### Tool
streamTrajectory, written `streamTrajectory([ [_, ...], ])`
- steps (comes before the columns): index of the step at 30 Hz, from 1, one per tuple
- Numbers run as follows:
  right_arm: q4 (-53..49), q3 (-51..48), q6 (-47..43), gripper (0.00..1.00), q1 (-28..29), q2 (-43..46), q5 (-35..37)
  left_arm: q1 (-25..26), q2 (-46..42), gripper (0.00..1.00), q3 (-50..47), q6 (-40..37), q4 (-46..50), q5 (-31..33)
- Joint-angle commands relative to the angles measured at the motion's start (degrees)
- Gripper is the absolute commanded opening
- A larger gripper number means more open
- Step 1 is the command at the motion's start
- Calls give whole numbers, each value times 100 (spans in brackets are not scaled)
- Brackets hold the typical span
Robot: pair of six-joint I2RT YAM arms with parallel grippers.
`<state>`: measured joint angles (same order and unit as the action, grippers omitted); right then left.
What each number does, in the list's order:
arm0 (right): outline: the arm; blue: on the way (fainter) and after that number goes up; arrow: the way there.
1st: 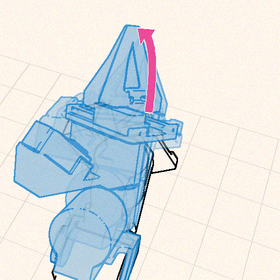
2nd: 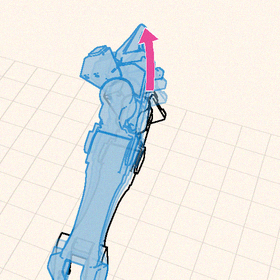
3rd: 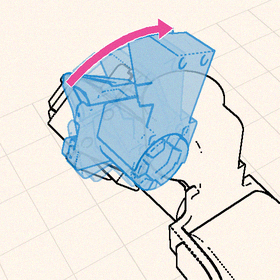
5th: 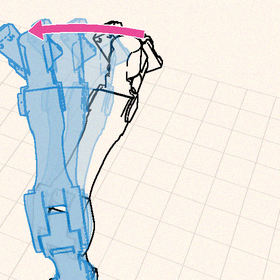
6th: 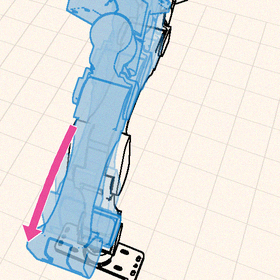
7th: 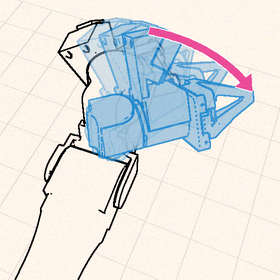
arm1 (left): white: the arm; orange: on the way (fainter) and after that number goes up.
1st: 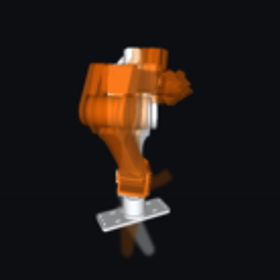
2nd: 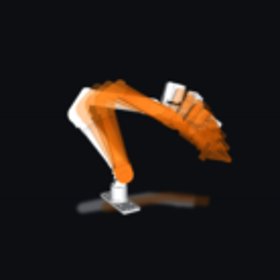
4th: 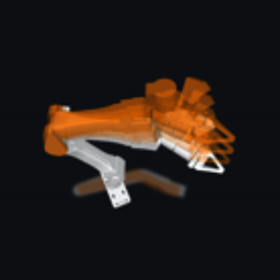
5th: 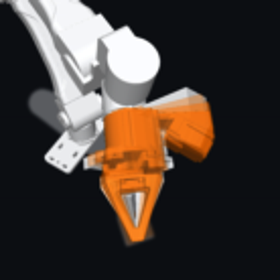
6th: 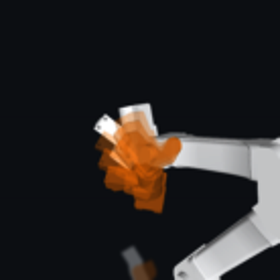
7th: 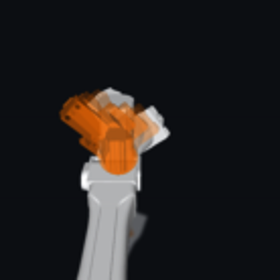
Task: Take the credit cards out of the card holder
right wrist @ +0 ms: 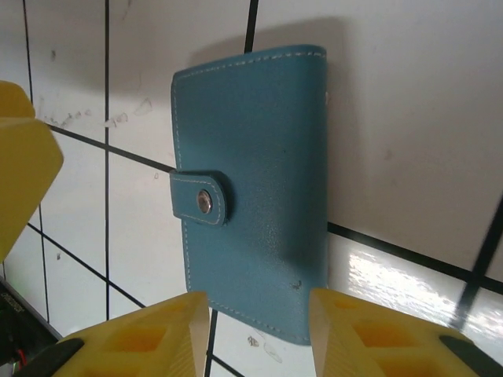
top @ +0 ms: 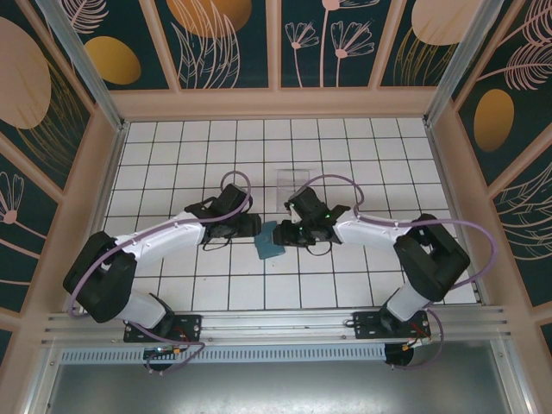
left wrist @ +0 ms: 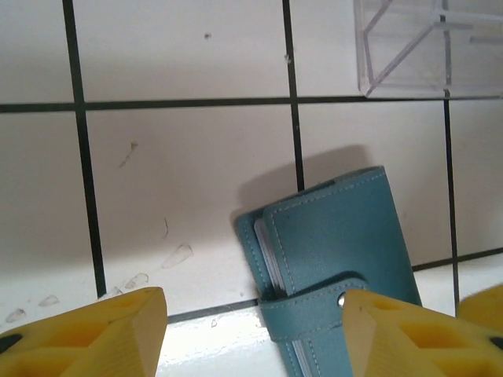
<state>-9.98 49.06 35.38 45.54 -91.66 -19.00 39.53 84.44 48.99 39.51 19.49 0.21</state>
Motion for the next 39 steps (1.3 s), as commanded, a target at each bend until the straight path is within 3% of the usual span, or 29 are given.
streamTrajectory([
  [1, 180, 28, 88, 40, 73, -216, -68, -24, -112, 58, -197, 112, -73, -230],
  [6, 121, -25, 27, 40, 28, -182, 256, -28, -71, 55, -370, 119, -226, -445],
  [23, 802, -112, -124, 43, -169, -949, -769, -18, 690, 53, -840, 520, -1736, -1429],
  [32, 1835, -495, 416, 42, -170, -920, -1484, -20, 896, 35, -1016, 777, -2463, -1745],
  [39, 2740, -853, 913, 33, -168, -769, -1720, -19, 892, 30, -1029, 831, -2590, -1780],
])
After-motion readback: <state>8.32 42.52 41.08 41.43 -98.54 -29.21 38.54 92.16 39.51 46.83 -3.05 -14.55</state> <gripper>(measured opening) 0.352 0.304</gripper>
